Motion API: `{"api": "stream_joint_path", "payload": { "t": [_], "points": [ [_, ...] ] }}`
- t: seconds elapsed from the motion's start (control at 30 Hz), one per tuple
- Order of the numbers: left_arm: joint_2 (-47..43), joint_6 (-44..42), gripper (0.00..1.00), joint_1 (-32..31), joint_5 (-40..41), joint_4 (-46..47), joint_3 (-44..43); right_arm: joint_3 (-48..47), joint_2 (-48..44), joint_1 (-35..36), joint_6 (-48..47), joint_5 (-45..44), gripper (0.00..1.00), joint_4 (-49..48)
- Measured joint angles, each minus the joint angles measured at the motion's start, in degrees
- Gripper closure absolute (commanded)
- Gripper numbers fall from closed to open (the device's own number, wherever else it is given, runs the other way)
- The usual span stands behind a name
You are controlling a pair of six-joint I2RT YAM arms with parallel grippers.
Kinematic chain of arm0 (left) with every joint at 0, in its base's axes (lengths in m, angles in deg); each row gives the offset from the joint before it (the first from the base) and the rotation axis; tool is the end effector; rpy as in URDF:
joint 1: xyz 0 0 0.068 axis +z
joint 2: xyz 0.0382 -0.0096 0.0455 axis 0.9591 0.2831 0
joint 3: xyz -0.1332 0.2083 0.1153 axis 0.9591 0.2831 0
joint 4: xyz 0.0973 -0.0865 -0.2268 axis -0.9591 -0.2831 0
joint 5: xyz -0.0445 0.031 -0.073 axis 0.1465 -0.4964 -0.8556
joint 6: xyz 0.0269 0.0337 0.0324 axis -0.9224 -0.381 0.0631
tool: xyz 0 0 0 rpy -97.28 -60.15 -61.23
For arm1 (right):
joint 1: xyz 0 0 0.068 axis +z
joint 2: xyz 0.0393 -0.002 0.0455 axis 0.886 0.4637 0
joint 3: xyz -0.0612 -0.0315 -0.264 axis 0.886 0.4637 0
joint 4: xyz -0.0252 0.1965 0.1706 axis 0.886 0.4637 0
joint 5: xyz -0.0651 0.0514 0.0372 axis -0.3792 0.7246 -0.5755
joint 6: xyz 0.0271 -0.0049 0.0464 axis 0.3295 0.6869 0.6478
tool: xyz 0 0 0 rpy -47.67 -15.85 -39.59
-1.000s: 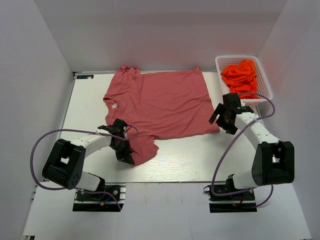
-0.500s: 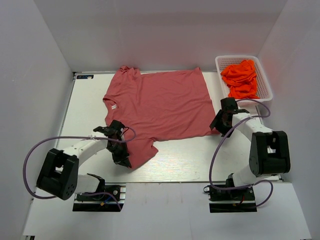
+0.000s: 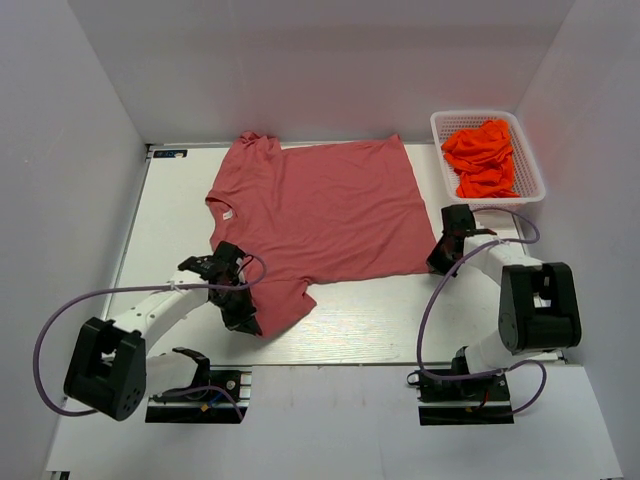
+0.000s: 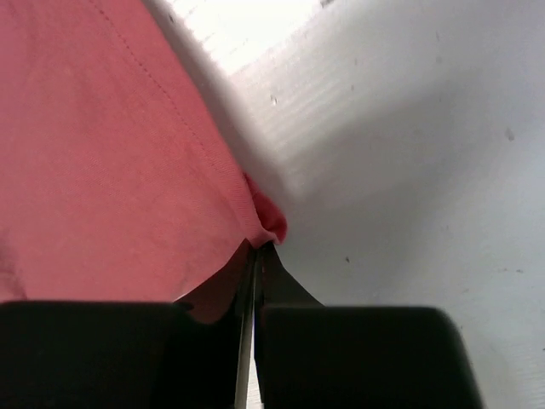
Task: Fold and stack the t-shirts
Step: Grap the side of the flattened tshirt closest away from the robot with both arms
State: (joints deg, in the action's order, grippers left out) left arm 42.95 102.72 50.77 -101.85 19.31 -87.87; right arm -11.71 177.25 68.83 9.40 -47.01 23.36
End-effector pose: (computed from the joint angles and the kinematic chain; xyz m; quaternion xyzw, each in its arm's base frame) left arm 0.1554 -0.0777 0.1699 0.1576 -0.9727 0.1630 0.0485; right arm 0.2774 0.0255 0.1605 0.2773 0.9304 0.0106 0.2396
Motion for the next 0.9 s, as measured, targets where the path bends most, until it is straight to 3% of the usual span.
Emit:
{"api": "stream_joint_path", "payload": {
  "t": [0.3,0.57,0.9],
  "points": [
    [-6.3,1.4,1.0,0.0,-0.3,-6.6,2.9,14.6,-18.4,0.0,0.9,3.1,1.0,3.0],
    [-7.1,1.2,1.0,0.0,-3.5,-8.8,3.4,16.2,-25.3,0.0,0.6,4.9,1.0,10.8],
    [8.3,-1.1,1.0,0.6,-11.7,1.5,-19.9,3.8,-16.3,0.2,-2.5,5.9,1.0,12.7]
  ]
}}
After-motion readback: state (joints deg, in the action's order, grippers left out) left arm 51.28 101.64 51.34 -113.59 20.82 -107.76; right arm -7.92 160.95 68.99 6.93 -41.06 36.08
